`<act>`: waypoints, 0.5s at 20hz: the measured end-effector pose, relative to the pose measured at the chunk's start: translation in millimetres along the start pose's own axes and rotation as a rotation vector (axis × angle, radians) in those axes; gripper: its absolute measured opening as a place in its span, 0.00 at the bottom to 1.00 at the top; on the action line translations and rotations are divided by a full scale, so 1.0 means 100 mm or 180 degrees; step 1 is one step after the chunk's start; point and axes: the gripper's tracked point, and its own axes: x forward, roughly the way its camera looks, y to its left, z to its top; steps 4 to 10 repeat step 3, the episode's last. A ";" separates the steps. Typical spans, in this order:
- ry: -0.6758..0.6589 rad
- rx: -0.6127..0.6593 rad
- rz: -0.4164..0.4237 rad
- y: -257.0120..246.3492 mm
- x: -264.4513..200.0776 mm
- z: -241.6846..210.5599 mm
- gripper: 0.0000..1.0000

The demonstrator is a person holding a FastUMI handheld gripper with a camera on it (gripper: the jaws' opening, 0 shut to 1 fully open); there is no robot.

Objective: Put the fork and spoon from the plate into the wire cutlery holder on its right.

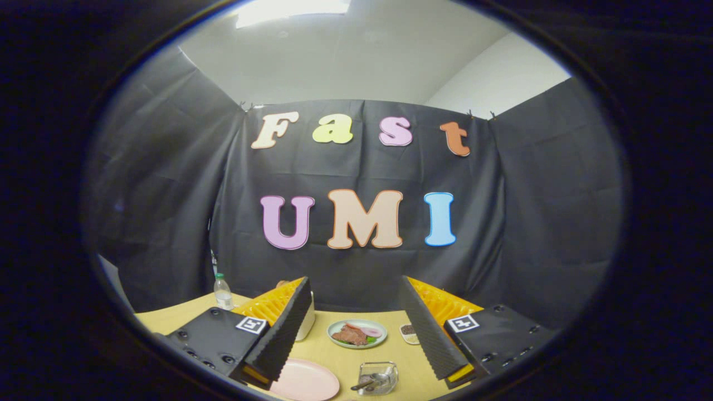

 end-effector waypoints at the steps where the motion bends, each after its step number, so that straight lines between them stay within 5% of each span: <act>1: 0.0019 -0.0009 0.0011 0.01 -0.02 -0.02 1.00; 10: 0.0073 0.0000 0.0052 0.04 -0.05 -0.07 1.00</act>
